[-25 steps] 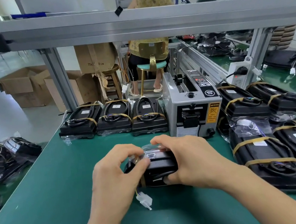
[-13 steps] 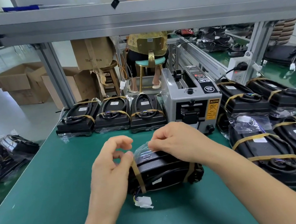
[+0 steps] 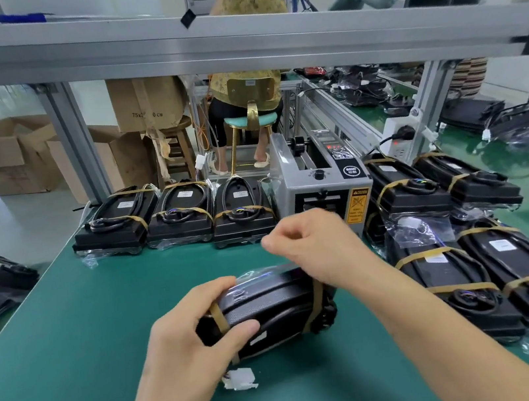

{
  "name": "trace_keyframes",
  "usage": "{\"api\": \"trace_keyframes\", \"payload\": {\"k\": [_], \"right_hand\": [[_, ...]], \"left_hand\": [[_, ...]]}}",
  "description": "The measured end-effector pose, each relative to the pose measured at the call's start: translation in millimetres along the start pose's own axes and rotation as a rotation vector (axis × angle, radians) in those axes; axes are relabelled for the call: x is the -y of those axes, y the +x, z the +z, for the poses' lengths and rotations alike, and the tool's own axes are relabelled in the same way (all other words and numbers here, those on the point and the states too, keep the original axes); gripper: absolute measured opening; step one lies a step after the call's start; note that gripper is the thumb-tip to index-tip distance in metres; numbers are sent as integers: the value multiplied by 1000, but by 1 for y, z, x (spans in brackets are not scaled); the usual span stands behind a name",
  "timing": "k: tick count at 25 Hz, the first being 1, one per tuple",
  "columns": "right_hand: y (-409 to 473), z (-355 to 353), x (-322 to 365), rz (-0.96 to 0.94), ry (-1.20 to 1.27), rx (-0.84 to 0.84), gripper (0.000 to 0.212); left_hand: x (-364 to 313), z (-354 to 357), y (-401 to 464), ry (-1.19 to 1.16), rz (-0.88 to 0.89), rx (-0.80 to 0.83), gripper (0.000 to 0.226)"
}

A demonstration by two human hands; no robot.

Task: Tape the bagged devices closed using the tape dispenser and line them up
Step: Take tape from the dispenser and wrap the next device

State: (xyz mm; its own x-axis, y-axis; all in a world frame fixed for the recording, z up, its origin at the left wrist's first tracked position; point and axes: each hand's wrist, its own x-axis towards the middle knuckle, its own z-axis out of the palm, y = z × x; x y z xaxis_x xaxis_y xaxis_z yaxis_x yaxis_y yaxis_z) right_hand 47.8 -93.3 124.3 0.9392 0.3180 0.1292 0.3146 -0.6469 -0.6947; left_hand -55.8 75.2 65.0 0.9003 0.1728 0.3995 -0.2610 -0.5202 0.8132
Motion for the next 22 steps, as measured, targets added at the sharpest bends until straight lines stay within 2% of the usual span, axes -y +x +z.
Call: {"api": "trace_keyframes", "payload": {"k": [3, 7, 10, 14, 18, 22], "right_hand": [[12, -10, -35, 179, 103, -313, 22], [31, -1, -66, 472, 350, -507, 20], [43, 8, -69, 566, 392, -626, 19], [51, 9, -59, 547, 357, -707, 19], [51, 12, -56, 597, 406, -730, 30], [52, 15, -55, 640, 426, -753, 11]], "left_hand": [[3, 7, -8, 129, 75, -177, 49], [-2, 20, -8, 214, 84, -282, 56], [-5, 22, -8, 234, 89, -286, 55], [-5, 21, -9, 231, 64, -290, 54], [-7, 20, -10, 226, 55, -285, 54], [-6, 18, -11, 227, 57, -301, 55]]}}
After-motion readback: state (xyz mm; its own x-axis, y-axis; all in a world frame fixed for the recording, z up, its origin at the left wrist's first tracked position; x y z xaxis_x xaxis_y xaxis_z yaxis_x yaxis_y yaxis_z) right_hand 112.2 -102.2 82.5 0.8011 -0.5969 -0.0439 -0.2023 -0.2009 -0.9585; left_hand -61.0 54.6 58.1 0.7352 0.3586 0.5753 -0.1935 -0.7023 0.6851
